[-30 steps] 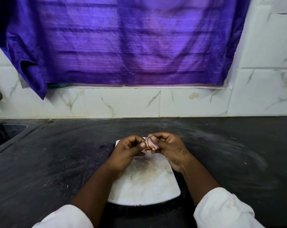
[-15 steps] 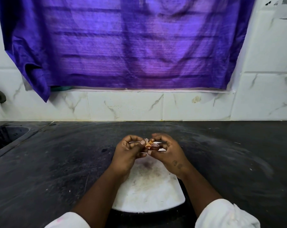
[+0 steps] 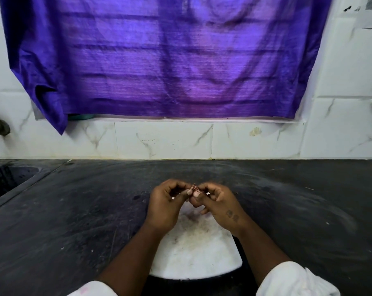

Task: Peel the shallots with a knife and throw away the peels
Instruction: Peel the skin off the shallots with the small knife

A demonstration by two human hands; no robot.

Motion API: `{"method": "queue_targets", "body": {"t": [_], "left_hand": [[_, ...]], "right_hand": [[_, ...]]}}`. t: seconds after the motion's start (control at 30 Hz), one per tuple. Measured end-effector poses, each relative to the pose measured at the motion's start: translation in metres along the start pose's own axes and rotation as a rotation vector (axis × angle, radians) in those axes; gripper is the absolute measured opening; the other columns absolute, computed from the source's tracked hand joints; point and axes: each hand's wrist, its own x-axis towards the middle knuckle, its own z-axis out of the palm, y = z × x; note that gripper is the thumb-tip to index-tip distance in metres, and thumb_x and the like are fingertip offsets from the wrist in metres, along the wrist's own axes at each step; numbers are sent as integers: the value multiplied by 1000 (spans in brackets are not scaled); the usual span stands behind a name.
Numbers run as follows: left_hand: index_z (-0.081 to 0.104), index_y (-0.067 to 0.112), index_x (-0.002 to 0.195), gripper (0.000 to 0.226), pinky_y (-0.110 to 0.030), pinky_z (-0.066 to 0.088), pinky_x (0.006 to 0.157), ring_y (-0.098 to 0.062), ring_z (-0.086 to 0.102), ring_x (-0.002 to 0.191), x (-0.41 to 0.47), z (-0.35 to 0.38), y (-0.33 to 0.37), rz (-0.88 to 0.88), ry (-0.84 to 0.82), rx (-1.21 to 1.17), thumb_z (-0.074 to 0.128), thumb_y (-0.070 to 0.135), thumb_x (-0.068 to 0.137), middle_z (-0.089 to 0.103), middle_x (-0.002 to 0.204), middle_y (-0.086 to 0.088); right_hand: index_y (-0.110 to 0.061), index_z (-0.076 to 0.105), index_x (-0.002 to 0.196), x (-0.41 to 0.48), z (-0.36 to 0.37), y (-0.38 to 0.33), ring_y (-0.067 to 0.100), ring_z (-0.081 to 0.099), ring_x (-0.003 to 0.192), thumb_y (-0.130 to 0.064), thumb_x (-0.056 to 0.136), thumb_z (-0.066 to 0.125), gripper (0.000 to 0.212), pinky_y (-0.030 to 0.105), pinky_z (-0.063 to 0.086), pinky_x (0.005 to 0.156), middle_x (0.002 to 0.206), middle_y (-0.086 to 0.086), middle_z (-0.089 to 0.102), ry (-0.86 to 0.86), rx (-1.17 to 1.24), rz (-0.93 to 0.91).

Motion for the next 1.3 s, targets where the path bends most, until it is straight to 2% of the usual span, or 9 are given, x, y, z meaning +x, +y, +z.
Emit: {"method": "queue_targets", "body": {"t": [0.2, 0.3, 0.43, 0.53, 0.73, 0.93, 1.07, 1.17, 1.3], "left_hand": [[78, 9, 86, 19, -23, 57, 67, -12, 72, 71, -3, 4, 6, -50, 15, -100, 71, -8, 88, 78, 78, -6], [75, 8, 100, 22, -22, 59, 69, -13, 72, 76, 0, 3, 7, -70, 92, -139, 74, -9, 86, 76, 88, -12], [75, 2, 89, 9, -22, 58, 67, -20, 72, 76, 0, 2, 9, -46, 155, -29, 79, -3, 83, 77, 86, -13], [77, 4, 92, 10, -28, 58, 71, -21, 71, 83, -1, 3, 10, -52, 132, 12, 80, 2, 83, 78, 88, -9], [76, 4, 85, 6, -19, 56, 66, -22, 69, 78, -1, 2, 9, -56, 137, 35, 81, 2, 82, 76, 81, -6], [73, 9, 84, 10, -24, 57, 70, -12, 69, 76, -5, 5, 9, 0, 48, 26, 76, 1, 88, 74, 83, -6], [71, 14, 85, 15, -40, 60, 76, -19, 71, 83, -5, 5, 7, 28, 10, 64, 73, 0, 90, 74, 85, -2], [71, 13, 86, 13, -37, 62, 78, -16, 73, 86, -6, 5, 8, 34, -21, 72, 74, 1, 89, 76, 88, -2], [71, 11, 87, 10, -28, 60, 76, -12, 73, 87, -8, 6, 10, 37, -49, 44, 74, 1, 90, 77, 89, -2]], "right_hand": [[-13, 73, 97, 0, 4, -1, 36, 70, 82, -21, 91, 59, 17, 39, 57, 62, 91, 13, 76, -3, 65, 27], [-9, 73, 101, -1, 4, -3, 37, 71, 86, -20, 88, 66, 20, 39, 58, 67, 95, 16, 75, -17, 178, 43], [-6, 73, 101, -1, 3, -4, 36, 71, 91, -22, 84, 70, 24, 35, 60, 73, 98, 20, 74, 8, 259, 64], [-3, 73, 99, 2, 1, -2, 36, 71, 92, -22, 82, 71, 26, 39, 60, 76, 99, 25, 71, 58, 259, 59], [4, 71, 92, 5, 2, 3, 26, 71, 81, -21, 78, 76, 29, 32, 60, 71, 97, 31, 68, 83, 227, 60], [10, 64, 88, 5, 0, 6, 44, 68, 93, -20, 77, 76, 34, 36, 59, 76, 99, 35, 64, 128, 317, 117], [3, 68, 100, 4, 0, 0, 35, 71, 96, -40, 84, 66, 46, 37, 59, 80, 103, 24, 72, 90, 431, 252], [-3, 71, 103, 6, -2, -3, 33, 72, 95, -51, 83, 62, 53, 43, 58, 84, 101, 19, 75, 113, 493, 324], [2, 68, 105, 7, -4, 0, 38, 68, 101, -31, 84, 67, 39, 40, 59, 81, 108, 23, 71, 153, 460, 350]]}}
